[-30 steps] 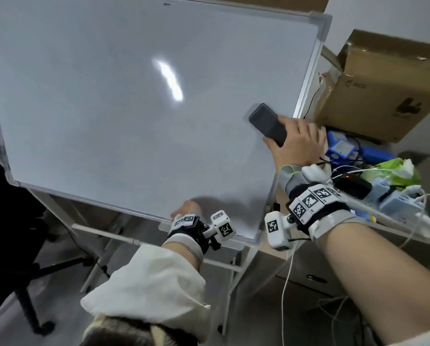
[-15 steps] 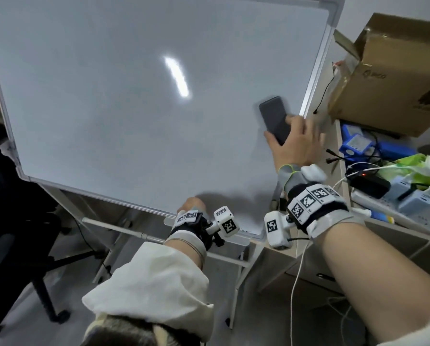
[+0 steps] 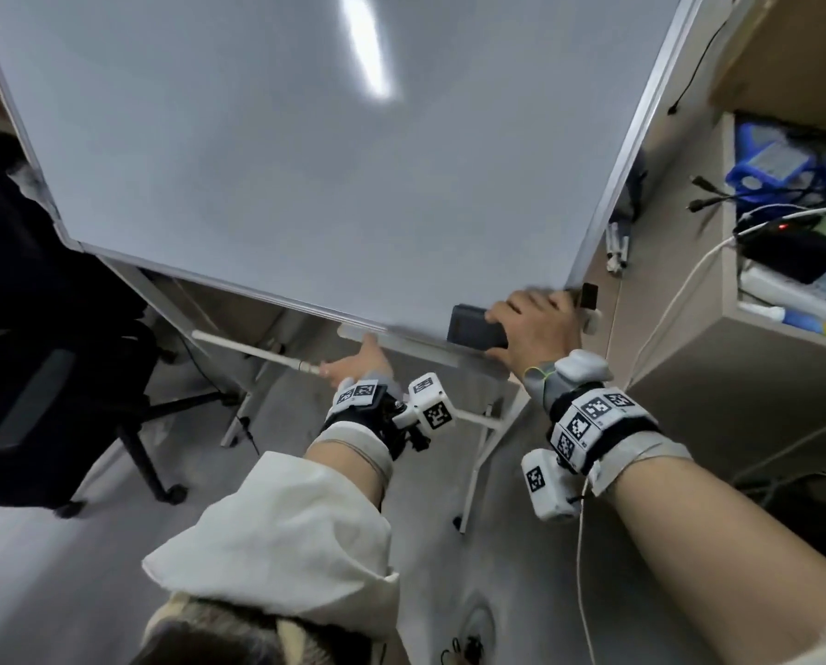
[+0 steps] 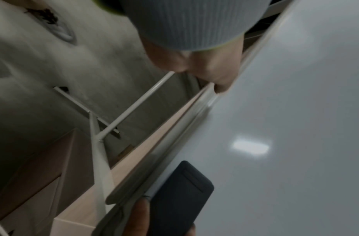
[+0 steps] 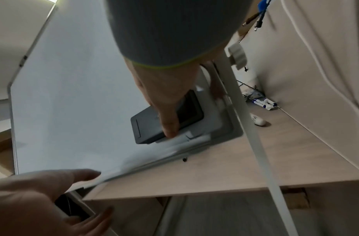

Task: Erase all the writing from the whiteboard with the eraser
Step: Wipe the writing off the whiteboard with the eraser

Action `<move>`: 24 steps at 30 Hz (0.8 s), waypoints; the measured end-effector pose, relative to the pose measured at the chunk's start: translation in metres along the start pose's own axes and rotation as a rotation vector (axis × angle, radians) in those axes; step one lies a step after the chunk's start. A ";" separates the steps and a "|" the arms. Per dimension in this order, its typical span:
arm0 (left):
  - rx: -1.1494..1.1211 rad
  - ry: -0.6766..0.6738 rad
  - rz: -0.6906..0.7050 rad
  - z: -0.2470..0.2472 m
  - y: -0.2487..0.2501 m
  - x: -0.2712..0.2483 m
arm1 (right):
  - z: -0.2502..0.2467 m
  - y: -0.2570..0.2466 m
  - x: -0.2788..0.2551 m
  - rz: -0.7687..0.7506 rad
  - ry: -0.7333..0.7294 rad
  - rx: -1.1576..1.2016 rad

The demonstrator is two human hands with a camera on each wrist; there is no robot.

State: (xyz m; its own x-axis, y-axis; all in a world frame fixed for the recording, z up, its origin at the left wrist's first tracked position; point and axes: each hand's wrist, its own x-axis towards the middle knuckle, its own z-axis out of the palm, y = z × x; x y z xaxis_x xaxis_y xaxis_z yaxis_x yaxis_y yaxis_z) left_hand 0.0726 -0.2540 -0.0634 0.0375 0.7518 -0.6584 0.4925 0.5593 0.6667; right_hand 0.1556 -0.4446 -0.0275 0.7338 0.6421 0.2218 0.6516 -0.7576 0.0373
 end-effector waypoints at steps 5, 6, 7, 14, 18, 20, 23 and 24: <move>-0.274 -0.419 -0.067 0.018 -0.029 -0.013 | 0.010 0.011 -0.032 0.001 -0.068 -0.122; -0.281 -0.454 -0.049 0.021 -0.029 -0.019 | 0.011 0.014 -0.037 0.005 -0.069 -0.138; -0.282 -0.478 -0.032 0.025 -0.029 -0.021 | 0.012 0.016 -0.040 0.009 -0.069 -0.148; -0.297 -0.521 -0.057 0.025 -0.026 -0.021 | 0.015 0.019 -0.044 0.016 -0.041 -0.139; -0.295 -0.514 -0.041 0.020 -0.014 -0.006 | 0.023 -0.001 -0.028 -0.011 -0.004 -0.096; -0.278 -0.481 -0.043 0.019 -0.011 -0.003 | 0.025 -0.008 -0.024 -0.006 0.000 -0.077; -0.253 -0.454 -0.034 0.021 -0.012 -0.005 | 0.022 0.001 -0.031 0.006 -0.001 -0.080; -0.241 -0.458 -0.034 0.022 -0.013 -0.009 | 0.020 0.007 -0.035 0.018 0.004 -0.088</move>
State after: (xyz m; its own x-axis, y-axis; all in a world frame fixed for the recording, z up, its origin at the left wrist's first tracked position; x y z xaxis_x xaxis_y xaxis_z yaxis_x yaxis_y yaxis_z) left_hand 0.0847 -0.2759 -0.0736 0.4286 0.5319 -0.7303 0.2877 0.6859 0.6684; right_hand 0.1382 -0.4698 -0.0540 0.7447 0.6276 0.2269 0.6184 -0.7768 0.1191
